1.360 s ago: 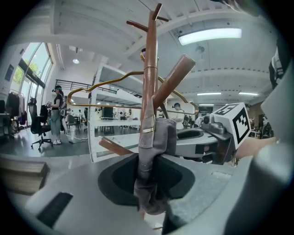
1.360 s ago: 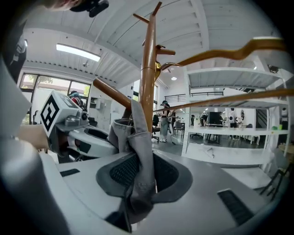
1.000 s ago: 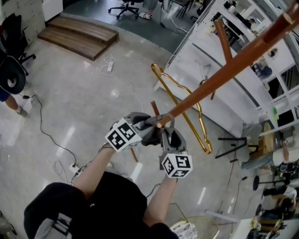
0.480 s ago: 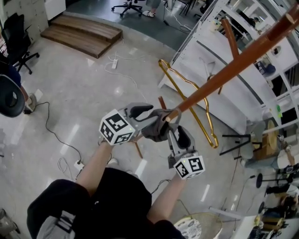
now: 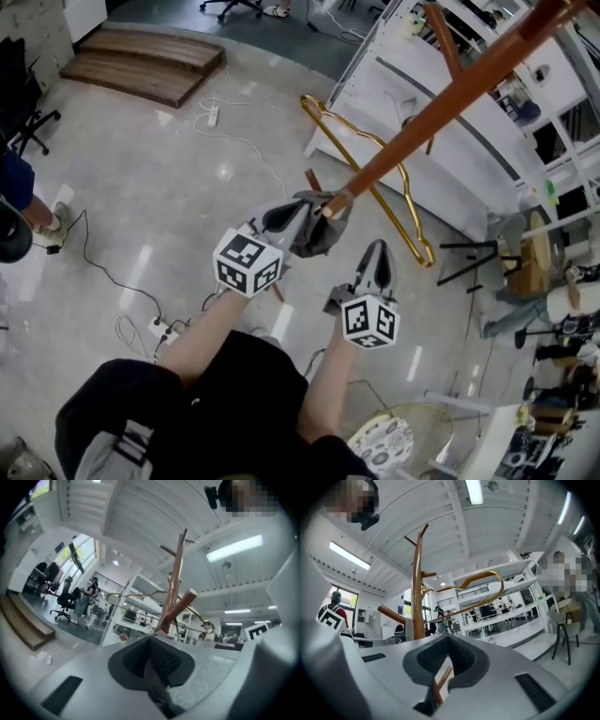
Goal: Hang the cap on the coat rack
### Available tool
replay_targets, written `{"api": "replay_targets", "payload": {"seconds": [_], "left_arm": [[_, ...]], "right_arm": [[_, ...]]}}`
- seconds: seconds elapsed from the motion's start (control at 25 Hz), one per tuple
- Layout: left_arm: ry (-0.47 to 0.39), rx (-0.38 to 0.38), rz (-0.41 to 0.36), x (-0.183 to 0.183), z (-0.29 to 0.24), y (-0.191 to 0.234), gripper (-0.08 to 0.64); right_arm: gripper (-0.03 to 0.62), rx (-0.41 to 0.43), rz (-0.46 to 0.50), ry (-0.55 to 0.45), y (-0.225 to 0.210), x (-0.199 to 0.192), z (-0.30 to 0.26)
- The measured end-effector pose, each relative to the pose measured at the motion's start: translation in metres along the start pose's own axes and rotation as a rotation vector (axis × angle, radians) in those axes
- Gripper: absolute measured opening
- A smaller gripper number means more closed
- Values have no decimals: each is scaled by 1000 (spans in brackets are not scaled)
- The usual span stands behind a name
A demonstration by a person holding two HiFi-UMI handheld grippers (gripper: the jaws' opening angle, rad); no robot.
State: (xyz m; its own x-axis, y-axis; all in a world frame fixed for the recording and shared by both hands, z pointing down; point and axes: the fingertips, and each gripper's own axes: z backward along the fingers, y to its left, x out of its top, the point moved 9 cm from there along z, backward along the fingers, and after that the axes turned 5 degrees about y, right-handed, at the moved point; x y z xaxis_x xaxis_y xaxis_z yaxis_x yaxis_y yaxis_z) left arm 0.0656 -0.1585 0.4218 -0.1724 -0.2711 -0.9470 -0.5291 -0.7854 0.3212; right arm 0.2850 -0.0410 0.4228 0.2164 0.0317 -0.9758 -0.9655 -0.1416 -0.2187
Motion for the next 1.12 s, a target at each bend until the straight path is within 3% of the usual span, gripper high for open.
{"api": "replay_targets", "payload": {"seconds": [0.12, 0.56, 1.12], "left_arm": [[47, -11, -43, -7, -6, -6, 0], [42, 35, -55, -5, -1, 2, 0], [82, 32, -80, -7, 5, 8, 0]], "right_arm": [[-5, -15, 46, 43, 2, 1, 0], [-5, -3, 123, 79, 16, -1, -4], [-5, 48, 145, 97, 33, -7, -12]]}}
